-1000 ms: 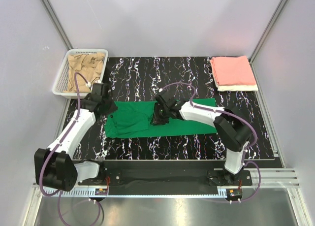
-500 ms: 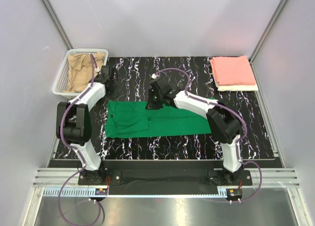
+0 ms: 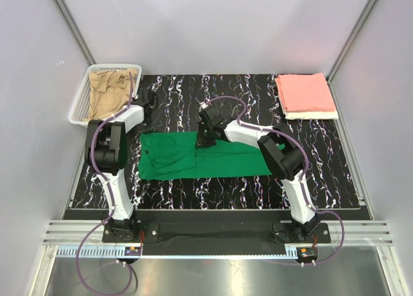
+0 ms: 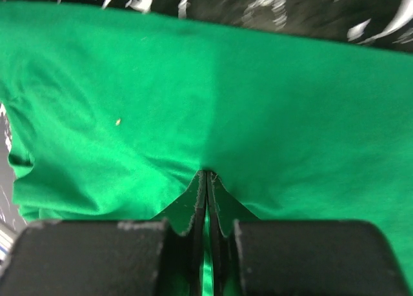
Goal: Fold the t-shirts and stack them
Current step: Fold the tshirt
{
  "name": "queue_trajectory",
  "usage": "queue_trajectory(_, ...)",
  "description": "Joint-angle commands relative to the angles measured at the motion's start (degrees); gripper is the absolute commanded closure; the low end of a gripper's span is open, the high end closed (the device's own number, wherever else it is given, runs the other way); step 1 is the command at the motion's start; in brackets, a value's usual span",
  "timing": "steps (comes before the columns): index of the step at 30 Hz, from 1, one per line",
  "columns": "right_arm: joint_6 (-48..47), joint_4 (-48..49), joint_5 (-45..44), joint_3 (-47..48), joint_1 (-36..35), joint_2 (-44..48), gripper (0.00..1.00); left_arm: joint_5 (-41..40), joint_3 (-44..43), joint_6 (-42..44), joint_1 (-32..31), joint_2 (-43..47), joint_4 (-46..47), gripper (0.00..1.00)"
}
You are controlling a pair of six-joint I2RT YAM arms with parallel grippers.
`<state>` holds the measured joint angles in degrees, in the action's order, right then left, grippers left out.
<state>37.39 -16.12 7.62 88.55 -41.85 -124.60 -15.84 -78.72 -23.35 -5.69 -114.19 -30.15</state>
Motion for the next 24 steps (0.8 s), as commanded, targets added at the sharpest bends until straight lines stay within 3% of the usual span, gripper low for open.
queue_trajectory(1,0.14,1.70,-0.50,-1.72,1.85,1.19,0.92,-4.72,-2.41,1.46,-0.11,1.07,0.88,0.85)
queue_trajectory(6,0.49,2.06,1.25,-1.02,1.86,1.29,0.91,-5.53,-3.98,2.44,-0.02,0.72,-1.31,0.82)
queue_trajectory(13,2.08,2.14,1.17,-1.28,1.94,1.72,0.91,2.73,-6.80,8.14,-2.74,9.85,-2.27,0.77)
queue_trajectory(16,2.78,2.32,1.87,-1.28,1.94,1.81,0.91,1.86,-5.31,8.06,-3.62,12.31,-2.72,0.77)
queue_trajectory(24,2.87,2.23,2.23,-1.10,2.03,2.69,0.91,1.69,-1.71,7.53,-3.54,9.52,-4.92,0.84)
